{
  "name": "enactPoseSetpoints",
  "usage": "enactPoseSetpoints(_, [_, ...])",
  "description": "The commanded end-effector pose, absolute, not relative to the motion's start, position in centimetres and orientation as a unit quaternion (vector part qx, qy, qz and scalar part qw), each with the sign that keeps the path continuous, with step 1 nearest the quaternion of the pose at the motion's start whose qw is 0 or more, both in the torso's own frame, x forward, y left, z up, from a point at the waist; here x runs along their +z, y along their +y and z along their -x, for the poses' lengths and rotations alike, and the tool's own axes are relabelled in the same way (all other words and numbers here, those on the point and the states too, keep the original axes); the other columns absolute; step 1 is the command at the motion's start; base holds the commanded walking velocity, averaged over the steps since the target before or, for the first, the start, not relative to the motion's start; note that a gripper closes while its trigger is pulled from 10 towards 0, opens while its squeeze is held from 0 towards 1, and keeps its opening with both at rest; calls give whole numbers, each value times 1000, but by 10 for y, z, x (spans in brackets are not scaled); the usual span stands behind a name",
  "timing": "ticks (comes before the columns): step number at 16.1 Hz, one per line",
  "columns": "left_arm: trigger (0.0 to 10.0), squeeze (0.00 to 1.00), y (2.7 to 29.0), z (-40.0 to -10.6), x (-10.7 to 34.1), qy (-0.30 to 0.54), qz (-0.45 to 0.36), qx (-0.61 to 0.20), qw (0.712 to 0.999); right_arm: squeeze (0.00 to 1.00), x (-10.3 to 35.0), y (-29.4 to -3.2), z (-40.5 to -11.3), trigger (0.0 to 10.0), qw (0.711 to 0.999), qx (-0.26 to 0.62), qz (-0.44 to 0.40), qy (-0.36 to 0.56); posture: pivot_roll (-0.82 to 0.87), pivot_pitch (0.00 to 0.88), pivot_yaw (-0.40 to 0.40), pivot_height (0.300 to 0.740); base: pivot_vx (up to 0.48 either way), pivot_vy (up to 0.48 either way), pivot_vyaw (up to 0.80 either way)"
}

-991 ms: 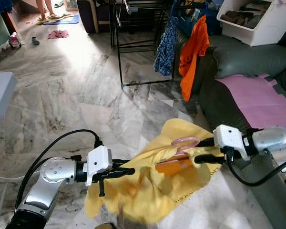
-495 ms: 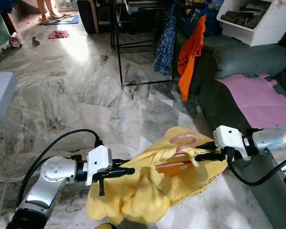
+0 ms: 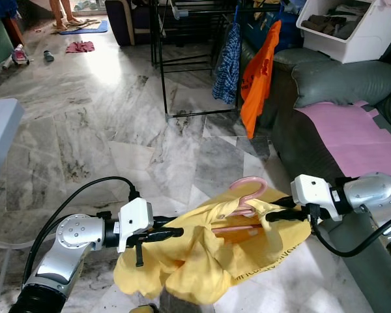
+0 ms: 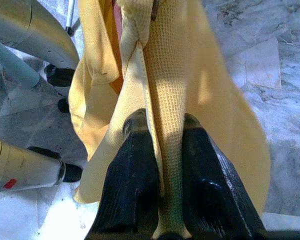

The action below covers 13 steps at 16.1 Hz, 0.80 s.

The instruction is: Hang hanger

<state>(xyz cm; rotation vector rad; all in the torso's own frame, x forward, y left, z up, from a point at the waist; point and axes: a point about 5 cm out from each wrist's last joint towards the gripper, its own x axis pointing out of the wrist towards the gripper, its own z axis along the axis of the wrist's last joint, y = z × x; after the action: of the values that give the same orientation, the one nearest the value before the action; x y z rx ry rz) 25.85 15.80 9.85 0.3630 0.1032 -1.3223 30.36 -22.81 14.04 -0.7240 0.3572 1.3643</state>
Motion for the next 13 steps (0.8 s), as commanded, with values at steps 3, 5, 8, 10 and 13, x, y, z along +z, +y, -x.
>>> enactPoseSetpoints(3, [0,0,152,-265,107,13,-189,-609,770,0,145,-229,-308,0,711,607,321,153,-3,75,-47,740,0,0,0])
enactPoseSetpoints(5, [0,0,153,-268,108,3,-200,-597,777,0,145,-229,-308,0,712,605,322,151,-4,74,-46,740,0,0,0])
enactPoseSetpoints(8, [2392,0,152,-273,110,-15,-216,-579,786,0,143,-229,-309,0,719,596,327,147,-5,75,-46,740,0,0,0])
enactPoseSetpoints(10, [1882,0,152,-273,110,-18,-223,-576,786,0,142,-230,-310,0,720,593,329,146,-5,75,-46,740,0,0,0])
enactPoseSetpoints(13, [10000,1000,157,-290,114,-44,-272,-510,815,0,137,-229,-313,0,736,564,346,143,-4,72,-43,740,0,0,0])
